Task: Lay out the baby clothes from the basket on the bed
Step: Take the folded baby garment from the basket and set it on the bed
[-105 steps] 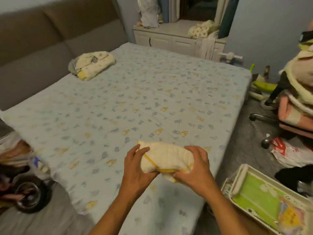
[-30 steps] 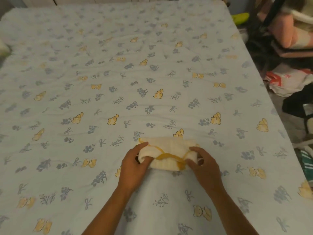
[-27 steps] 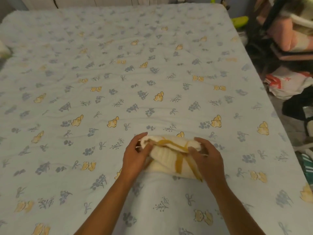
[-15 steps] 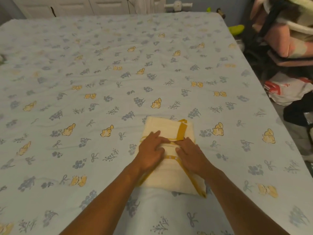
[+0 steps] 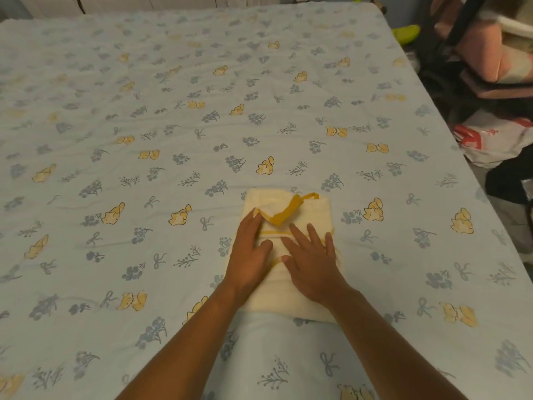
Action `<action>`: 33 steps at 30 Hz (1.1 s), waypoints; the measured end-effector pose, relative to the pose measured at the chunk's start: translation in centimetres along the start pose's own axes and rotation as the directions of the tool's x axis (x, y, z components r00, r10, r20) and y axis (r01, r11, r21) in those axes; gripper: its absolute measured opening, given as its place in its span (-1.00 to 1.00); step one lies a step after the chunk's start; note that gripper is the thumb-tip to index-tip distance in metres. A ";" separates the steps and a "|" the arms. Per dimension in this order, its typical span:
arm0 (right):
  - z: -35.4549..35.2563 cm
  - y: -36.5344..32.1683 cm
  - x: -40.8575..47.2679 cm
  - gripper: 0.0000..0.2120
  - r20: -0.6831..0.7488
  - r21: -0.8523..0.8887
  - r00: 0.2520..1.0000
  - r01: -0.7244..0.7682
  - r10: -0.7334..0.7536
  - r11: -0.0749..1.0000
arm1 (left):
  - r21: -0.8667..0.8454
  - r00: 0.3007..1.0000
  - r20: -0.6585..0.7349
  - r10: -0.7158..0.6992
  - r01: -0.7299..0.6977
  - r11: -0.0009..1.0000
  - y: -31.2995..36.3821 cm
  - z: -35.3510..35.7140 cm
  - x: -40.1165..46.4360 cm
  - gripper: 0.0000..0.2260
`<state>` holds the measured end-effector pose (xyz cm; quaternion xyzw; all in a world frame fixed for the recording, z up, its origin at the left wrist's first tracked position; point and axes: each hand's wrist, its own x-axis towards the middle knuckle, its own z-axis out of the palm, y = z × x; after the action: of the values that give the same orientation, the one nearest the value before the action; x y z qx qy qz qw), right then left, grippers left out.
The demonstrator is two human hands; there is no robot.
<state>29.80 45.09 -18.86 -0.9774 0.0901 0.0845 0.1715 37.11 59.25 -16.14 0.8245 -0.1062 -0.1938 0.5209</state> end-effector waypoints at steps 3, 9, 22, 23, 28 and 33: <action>-1.1 -0.5 0.1 -0.45 -0.056 0.043 0.998 -0.031 0.033 0.999 | 0.009 0.997 -0.053 -0.060 0.061 0.998 0.4 -1.9 -0.2 -0.37; -5.8 1.3 -1.9 -0.41 -0.268 0.207 0.936 -0.173 0.226 0.963 | -0.017 0.960 -0.175 -0.218 0.218 0.976 0.1 -6.4 0.8 -0.33; -6.4 6.7 -3.2 -0.34 0.115 0.204 0.756 -0.652 0.644 0.730 | 0.418 0.904 -0.354 -0.241 0.384 0.824 -2.2 -5.7 -1.3 -0.51; -6.5 6.3 -3.6 -0.35 0.083 0.187 0.767 -0.639 0.636 0.746 | 0.410 0.920 -0.347 -0.181 0.322 0.853 -1.9 -5.3 -2.1 -0.54; -5.3 2.4 -6.6 -0.46 -0.075 0.269 0.926 -0.339 0.370 0.902 | 0.298 0.997 -0.017 -0.073 0.074 0.952 -1.1 -2.6 -5.7 -0.54; -2.2 -0.4 -8.1 -0.30 0.293 0.428 0.901 -0.424 0.321 0.798 | 0.297 0.960 0.155 -0.235 0.182 0.937 -2.6 -1.8 -7.0 -0.34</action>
<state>22.38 45.85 -15.08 -0.8521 0.2811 0.1923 0.3974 31.50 64.52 -16.35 0.8744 -0.0929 -0.3081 0.3631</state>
